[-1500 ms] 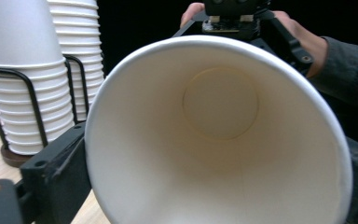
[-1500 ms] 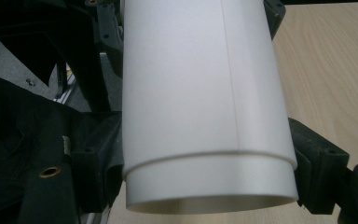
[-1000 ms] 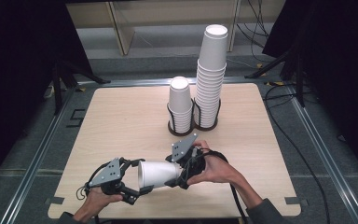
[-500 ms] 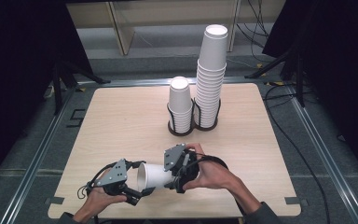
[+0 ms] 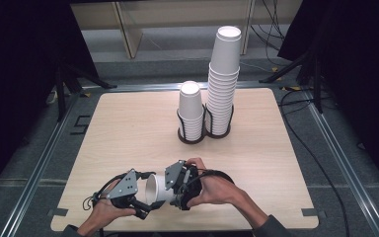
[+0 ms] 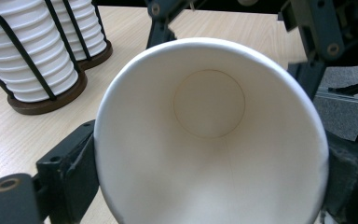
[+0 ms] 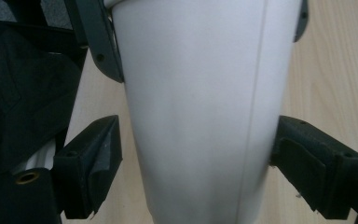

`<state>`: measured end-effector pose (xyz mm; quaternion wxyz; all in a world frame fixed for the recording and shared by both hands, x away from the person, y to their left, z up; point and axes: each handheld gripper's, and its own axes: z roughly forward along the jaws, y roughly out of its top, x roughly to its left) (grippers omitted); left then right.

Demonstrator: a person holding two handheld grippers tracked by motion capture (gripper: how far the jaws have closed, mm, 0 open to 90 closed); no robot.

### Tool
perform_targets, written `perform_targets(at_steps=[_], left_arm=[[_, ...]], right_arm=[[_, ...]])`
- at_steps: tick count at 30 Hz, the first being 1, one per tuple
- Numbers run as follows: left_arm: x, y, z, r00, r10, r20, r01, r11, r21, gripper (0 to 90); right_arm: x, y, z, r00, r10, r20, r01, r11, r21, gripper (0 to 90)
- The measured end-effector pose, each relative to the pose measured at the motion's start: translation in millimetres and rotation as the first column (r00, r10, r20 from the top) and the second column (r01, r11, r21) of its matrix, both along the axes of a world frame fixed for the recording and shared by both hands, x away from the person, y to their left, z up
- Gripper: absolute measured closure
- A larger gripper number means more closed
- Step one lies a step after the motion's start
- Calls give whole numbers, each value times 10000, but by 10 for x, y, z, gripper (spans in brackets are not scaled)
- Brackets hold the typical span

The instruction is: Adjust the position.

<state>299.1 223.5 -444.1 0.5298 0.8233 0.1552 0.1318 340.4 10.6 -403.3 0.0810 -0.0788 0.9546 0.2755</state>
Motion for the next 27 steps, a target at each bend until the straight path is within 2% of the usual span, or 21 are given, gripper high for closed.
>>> perform_targets(at_steps=[4, 5, 7, 8, 9, 10, 11, 13, 14, 17, 20, 23, 26, 27], left_arm=[[-9, -11, 0, 9999, -116, 101, 116, 9999, -19, 95], [-11, -16, -1, 9998, -160, 101, 161, 9999, -63, 95], [-19, -22, -2, 9998, -198, 53, 199, 9997, -128, 96], [-15, -18, 1, 9996, -251, 107, 252, 9997, -42, 96], [-15, -18, 2, 9996, -277, 114, 278, 9996, -48, 96], [-17, -16, 6, 9995, -297, 89, 297, 9996, -21, 95], [-18, -24, 0, 9994, -347, 77, 349, 9992, -186, 95], [-24, -13, 16, 9993, -365, 106, 365, 9993, -24, 96], [-29, -18, 13, 9993, -376, 54, 376, 9992, -117, 95], [-27, -18, 9, 9991, -422, 22, 422, 9991, -31, 94], [-18, -26, -6, 9985, -554, -18, 554, 9983, -156, 92], [-11, -15, -11, 9986, -530, -12, 530, 9984, -181, 86], [-17, -19, -25, 9991, -421, -47, 418, 9979, -489, 75], [-18, -9, -22, 9993, -386, -3, 385, 9984, -421, 71]], right_arm=[[-8, 44, -44, 10000, 36, -16, -36, 10000, -76, 159], [1, 56, -52, 9997, 196, 110, -195, 9998, -71, 160], [-6, 67, -76, 9999, 71, -101, -72, 9999, -95, 161], [1, 75, -76, 9996, 286, 14, -286, 9996, -64, 159], [1, 80, -83, 9997, 244, 92, -243, 9997, -75, 159], [1, 86, -93, 9996, 266, 44, -266, 9996, -61, 159], [-4, 89, -108, 9997, 183, -184, -184, 9998, -65, 161], [15, 99, -109, 9991, 414, -11, -414, 9991, 33, 168], [15, 101, -114, 9990, 438, -51, -437, 9990, 54, 176], [18, 98, -120, 9985, 538, -125, -538, 9985, 74, 189], [11, 102, -133, 9976, 637, -288, -634, 9979, 86, 197], [10, 105, -136, 9976, 685, -98, -684, 9976, 60, 201], [15, 101, -140, 9974, 713, -100, -712, 9974, 141, 201], [6, 93, -146, 9982, 536, -262, -533, 9985, 129, 201]])
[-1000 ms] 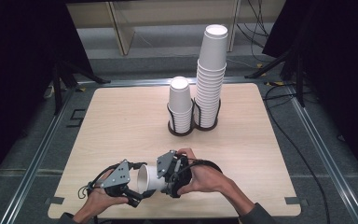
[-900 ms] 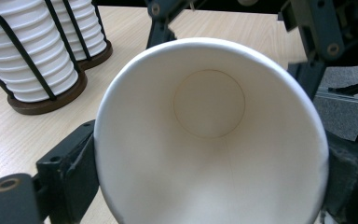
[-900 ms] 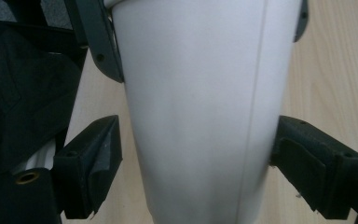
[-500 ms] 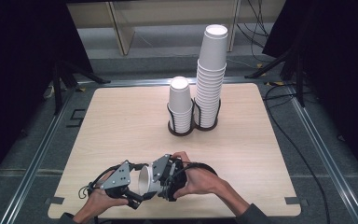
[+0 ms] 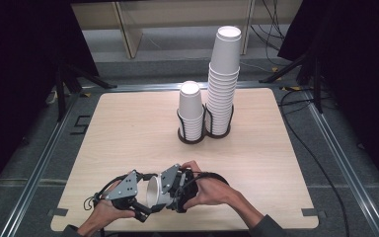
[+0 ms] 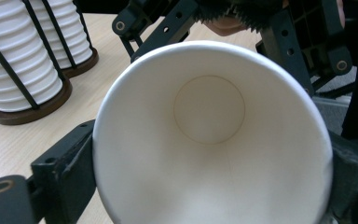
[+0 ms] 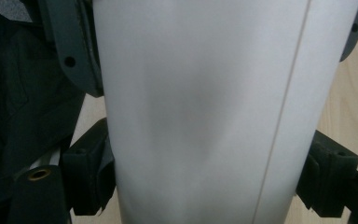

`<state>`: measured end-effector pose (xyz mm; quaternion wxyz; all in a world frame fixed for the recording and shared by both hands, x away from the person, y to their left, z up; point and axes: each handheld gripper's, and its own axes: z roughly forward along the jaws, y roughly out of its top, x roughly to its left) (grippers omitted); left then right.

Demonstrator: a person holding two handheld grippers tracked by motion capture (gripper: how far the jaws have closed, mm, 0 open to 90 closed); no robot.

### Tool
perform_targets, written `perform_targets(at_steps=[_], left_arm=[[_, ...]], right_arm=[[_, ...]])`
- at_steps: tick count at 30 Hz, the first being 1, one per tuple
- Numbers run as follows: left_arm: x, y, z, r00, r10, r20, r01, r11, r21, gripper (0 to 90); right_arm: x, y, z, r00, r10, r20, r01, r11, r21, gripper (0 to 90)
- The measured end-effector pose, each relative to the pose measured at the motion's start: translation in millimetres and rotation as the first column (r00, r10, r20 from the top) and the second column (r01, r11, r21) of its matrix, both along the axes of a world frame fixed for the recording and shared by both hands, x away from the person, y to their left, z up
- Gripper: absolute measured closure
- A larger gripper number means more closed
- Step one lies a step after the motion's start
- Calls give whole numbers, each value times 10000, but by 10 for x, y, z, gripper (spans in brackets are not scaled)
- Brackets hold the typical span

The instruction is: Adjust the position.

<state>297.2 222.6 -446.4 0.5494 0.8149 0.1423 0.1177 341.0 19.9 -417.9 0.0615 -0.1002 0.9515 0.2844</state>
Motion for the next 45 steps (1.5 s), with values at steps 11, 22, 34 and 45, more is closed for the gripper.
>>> perform_targets(at_steps=[11, 22, 34, 45], left_arm=[[1, 18, -3, 9992, 20, -404, -56, 9960, -895, 74], [13, 63, 10, 9992, 248, -317, -282, 9931, -1140, 78], [78, 176, 18, 9907, 1077, -835, -1224, 9726, -1978, 145], [94, 179, 18, 9821, 1363, -1302, -1682, 9453, -2794, 145]], right_arm=[[16, -117, 8, 9965, 41, -830, 30, 9963, 858, 206], [73, -225, 18, 9951, -191, -967, 297, 9936, 1088, 207], [269, -598, 68, 9765, -1618, -1422, 1988, 9310, 3061, 202], [245, -539, -31, 9725, -1409, -1853, 2102, 8736, 4388, 199]])
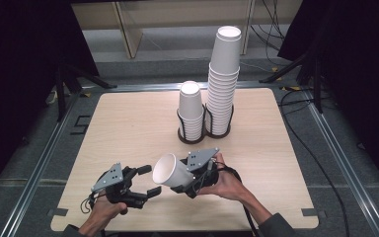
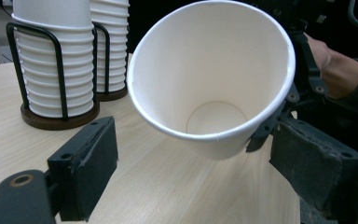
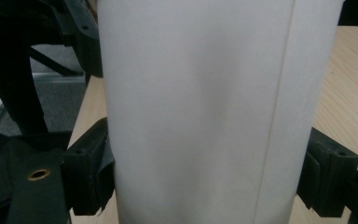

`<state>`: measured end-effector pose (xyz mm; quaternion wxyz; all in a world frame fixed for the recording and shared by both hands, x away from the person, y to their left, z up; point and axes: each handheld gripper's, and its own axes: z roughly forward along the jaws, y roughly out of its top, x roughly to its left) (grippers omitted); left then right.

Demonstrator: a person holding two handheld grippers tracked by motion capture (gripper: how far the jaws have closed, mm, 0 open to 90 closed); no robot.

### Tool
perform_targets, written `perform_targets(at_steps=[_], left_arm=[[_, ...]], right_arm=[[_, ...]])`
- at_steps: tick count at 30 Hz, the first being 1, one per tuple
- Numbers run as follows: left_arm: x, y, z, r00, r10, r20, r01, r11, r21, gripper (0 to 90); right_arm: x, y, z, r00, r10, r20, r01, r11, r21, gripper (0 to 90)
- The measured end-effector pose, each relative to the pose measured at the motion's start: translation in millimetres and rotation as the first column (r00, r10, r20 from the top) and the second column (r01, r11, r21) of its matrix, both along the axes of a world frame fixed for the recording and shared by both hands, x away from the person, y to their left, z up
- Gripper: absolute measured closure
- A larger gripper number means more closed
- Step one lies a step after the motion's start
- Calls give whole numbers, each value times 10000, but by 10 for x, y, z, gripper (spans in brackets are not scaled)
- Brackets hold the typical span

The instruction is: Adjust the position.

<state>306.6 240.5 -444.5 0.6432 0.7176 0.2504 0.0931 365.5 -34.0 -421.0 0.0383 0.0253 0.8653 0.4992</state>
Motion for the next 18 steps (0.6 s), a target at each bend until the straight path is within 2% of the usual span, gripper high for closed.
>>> perform_targets(at_steps=[1, 5, 6, 8, 9, 12, 14, 16, 17, 18], left_arm=[[-1, -2, 1, 10000, 14, -2, -14, 10000, 6, 143], [6, -38, -14, 10000, -46, 68, 46, 10000, -46, 101], [-4, -45, -8, 10000, 29, 15, -29, 9999, 100, 88], [-7, -69, -10, 10000, 19, 4, -19, 9999, 132, 75], [-3, -95, -21, 10000, -48, 46, 49, 9999, -99, 74], [-14, -105, -9, 10000, 37, 10, -38, 9999, 138, 61], [-16, -118, -9, 10000, 55, 11, -55, 10000, 46, 51], [-14, -116, -6, 10000, 72, 65, -72, 10000, -55, 48], [-12, -117, -3, 9999, 110, 56, -109, 9999, -123, 44], [-11, -117, 1, 9999, 146, 49, -145, 9996, -229, 46]], right_arm=[[-13, 19, -18, 9997, 56, -220, -56, 10000, -12, 199], [-38, 69, -57, 9998, 64, -186, -63, 10000, 61, 199], [-40, 78, -64, 9998, 77, -206, -76, 10000, 59, 199], [-56, 113, -93, 9996, 130, -237, -127, 9998, 128, 199], [-62, 122, -100, 9995, 120, -280, -116, 9998, 155, 199], [-79, 172, -129, 9991, 232, -364, -221, 9993, 311, 198], [-95, 205, -141, 9987, 329, -398, -317, 9990, 323, 197], [-96, 226, -149, 9993, 327, -167, -319, 9985, 446, 197], [-108, 240, -155, 9983, 349, -466, -326, 9983, 490, 196], [-111, 248, -156, 9986, 308, -434, -283, 9980, 558, 197]])
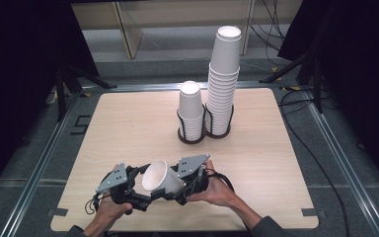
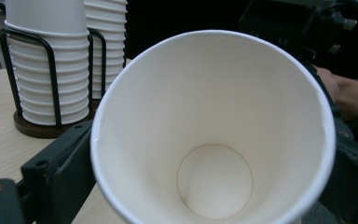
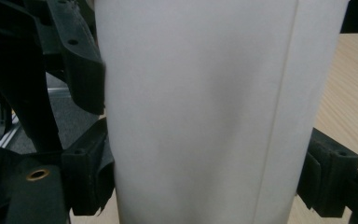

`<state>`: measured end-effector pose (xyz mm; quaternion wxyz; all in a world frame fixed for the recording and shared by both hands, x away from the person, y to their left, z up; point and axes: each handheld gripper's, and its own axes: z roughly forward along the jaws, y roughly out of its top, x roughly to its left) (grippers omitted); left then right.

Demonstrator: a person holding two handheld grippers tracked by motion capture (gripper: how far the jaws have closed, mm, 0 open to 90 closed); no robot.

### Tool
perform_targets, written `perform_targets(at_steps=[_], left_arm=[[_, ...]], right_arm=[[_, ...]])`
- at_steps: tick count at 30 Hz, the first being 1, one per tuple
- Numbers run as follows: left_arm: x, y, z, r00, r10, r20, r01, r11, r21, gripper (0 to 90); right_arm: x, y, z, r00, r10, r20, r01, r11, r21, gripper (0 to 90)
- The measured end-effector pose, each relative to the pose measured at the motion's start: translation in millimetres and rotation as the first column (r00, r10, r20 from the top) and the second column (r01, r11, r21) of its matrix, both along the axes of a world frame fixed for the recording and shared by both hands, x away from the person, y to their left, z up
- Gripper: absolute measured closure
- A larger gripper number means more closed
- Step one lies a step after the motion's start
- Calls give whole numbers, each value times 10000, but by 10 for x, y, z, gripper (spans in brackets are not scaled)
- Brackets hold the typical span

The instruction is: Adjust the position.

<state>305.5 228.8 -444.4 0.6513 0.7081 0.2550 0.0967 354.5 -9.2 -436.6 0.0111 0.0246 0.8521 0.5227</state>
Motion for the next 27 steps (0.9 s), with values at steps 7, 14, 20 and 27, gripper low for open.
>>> perform_targets(at_steps=[7, 14, 20, 27], left_arm=[[2, 7, 11, 10000, 58, 77, -57, 9999, -148, 48], [-3, 14, 18, 9998, 141, 115, -140, 9999, -93, 61], [-15, 4, 26, 9993, 85, 360, -97, 9994, 317, 94], [-12, -17, 29, 9992, 49, 392, -92, 9939, 1103, 107]], right_arm=[[-6, 58, -8, 10000, -87, 40, 85, 9989, 462, 196], [-9, 84, -26, 9998, -85, -151, 92, 9989, 467, 194], [-1, 85, -38, 9998, -121, -157, 124, 9996, 237, 177], [-44, 61, 4, 9970, -559, 536, 605, 9942, -886, 157]])
